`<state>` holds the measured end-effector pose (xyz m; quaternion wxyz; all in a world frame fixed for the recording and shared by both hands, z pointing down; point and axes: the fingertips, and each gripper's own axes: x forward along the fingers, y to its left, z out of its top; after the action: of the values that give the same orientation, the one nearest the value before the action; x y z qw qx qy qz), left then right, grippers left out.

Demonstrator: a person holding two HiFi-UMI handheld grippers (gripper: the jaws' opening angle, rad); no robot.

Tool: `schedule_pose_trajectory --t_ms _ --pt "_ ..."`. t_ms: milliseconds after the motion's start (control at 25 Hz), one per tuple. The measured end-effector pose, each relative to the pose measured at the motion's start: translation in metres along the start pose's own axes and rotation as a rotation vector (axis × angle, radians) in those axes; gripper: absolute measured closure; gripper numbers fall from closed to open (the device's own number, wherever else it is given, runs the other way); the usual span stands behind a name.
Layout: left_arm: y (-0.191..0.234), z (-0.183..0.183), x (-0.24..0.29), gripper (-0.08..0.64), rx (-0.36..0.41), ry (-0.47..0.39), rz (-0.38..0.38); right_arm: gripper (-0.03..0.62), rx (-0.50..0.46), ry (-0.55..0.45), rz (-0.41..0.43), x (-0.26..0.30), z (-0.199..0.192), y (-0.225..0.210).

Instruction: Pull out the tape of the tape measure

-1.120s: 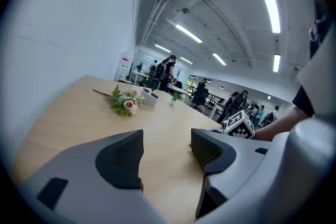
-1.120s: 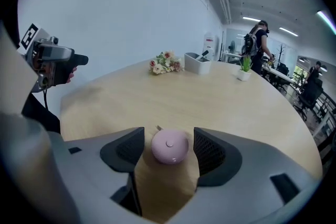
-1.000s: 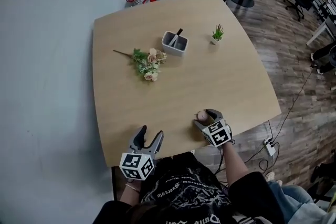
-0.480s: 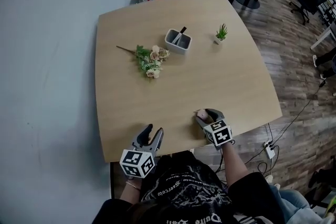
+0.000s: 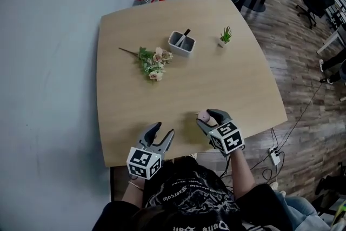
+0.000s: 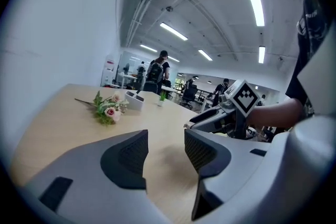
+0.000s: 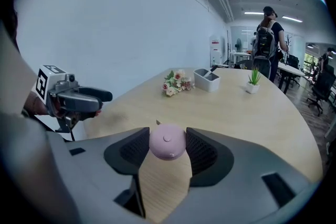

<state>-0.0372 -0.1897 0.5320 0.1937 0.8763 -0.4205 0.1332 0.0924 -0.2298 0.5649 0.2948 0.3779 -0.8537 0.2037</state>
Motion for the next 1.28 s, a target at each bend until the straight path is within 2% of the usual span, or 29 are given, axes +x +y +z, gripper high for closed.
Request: schedule_pose_trajectory --t_ms 160,440,720,840,1000,1200,1280 --pt "-0.012 0.009 0.01 0.315 0.043 0.005 -0.062 0.359 -0.008 -0.008 0.037 -0.019 0.02 0.017" --pt "-0.031 0.021 0.023 0.314 0.065 0.004 -0.175 0.359 -0.043 0.003 0.092 -0.036 0.035 0.046" --pt "-0.055 0.031 0.028 0.334 0.134 0.056 -0.405 0.359 -0.103 -0.004 0.112 -0.046 0.046 0.063" --pt "-0.057 0.034 0.024 0.335 0.16 0.046 -0.42 0.359 -0.108 0.003 0.138 -0.052 0.044 0.067" --pt "-0.057 0.035 0.021 0.403 0.185 0.047 -0.44 0.358 -0.129 0.024 0.162 -0.054 0.042 0.077" --pt "-0.065 0.03 0.019 0.418 0.212 0.073 -0.485 0.359 -0.152 0.031 0.173 -0.054 0.041 0.084" --pt "-0.065 0.032 0.018 0.456 0.202 0.066 -0.496 0.358 -0.152 0.027 0.186 -0.055 0.043 0.087"
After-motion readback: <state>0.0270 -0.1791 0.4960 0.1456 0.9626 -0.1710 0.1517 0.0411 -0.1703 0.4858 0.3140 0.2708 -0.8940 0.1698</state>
